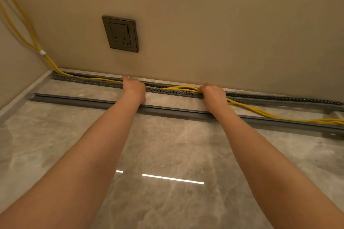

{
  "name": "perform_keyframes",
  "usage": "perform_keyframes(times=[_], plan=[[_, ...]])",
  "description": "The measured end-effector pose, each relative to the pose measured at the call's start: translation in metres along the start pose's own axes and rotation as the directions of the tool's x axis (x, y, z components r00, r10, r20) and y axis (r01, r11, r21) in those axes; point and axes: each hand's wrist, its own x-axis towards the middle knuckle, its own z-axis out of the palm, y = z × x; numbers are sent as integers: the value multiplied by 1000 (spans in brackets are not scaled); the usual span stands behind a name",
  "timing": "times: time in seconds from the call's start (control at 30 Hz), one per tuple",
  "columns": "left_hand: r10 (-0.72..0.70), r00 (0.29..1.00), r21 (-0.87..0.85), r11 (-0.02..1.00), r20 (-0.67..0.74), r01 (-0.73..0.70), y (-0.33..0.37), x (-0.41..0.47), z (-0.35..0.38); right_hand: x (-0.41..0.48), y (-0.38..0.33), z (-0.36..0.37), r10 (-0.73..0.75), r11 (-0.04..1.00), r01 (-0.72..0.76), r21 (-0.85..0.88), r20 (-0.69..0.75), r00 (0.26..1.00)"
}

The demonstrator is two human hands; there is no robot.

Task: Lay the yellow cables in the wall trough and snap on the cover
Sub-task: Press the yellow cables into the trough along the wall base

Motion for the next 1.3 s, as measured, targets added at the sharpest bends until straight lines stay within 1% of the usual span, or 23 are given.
perform_keyframes(times=[0.07, 0.1, 0.17, 0.23, 0.3, 0.33, 0.4, 0.47, 0.53, 0.67, 0.8, 0.87, 0.9, 0.97, 1.07, 1.13, 1.2, 1.27, 1.3], plan=[[-39, 998, 95, 995, 39, 35, 6, -1, -7, -2, 5, 4, -30, 999, 30, 12, -5, 1000], [-53, 998, 115, 992, 38, 48, 11, -2, -12, -4, 8, 7, -43, 999, 43, 28, -10, 999], [-27, 999, 91, 995, -29, 30, 24, -3, -24, -6, 12, 10, -50, 996, 51, 75, -21, 999], [81, 983, 24, 997, -164, -78, 44, -8, -38, -6, 14, 11, -50, 993, 52, 108, -19, 999], [213, 933, -52, 970, -289, -237, 67, -13, -49, -5, 14, 12, -44, 990, 45, 133, -8, 999], [258, 913, -95, 949, -317, -301, 77, -16, -52, -5, 13, 12, -35, 988, 35, 151, 3, 999], [280, 909, -214, 911, -309, -353, 93, -18, -53, -4, 11, 12, -21, 982, 16, 186, 26, 999], [263, 920, -335, 873, -291, -356, 101, -19, -47, -3, 9, 12, -7, 978, -2, 207, 45, 999], [247, 919, -414, 835, -308, -364, 102, -19, -41, -2, 6, 11, 20, 975, -30, 220, 48, 999], [263, 899, -467, 783, -351, -411, 96, -16, -30, -2, 1, 8, 31, 982, -42, 186, 63, 998], [264, 907, -600, 683, -328, -416, 100, -20, -17, -3, 2, 3, 42, 997, -46, 55, 81, 996], [257, 917, -635, 662, -305, -397, 100, -21, -17, -3, 1, 2, 38, 999, -41, 23, 117, 992], [258, 922, -636, 668, -289, -386, 99, -20, -18, -3, 0, 2, 38, 999, -43, 31, 149, 988], [257, 929, -587, 722, -265, -367, 97, -20, -22, -5, 2, 4, 31, 997, -44, 67, 183, 983], [235, 936, -429, 840, -263, -331, 97, -21, -24, -10, 4, 8, 20, 991, -43, 125, 180, 984], [240, 926, -359, 870, -292, -339, 103, -23, -28, -13, 7, 10, 8, 980, -42, 193, 174, 985], [291, 897, -364, 838, -334, -407, 115, -25, -36, -15, 10, 11, -2, 943, -49, 330, 152, 988], [326, 884, -460, 762, -336, -456, 129, -28, -45, -18, 20, 12, 14, 883, -59, 465, 100, 995], [325, 889, -506, 735, -323, -452, 135, -28, -48, -20, 25, 12, 31, 868, -66, 492, 80, 996]])
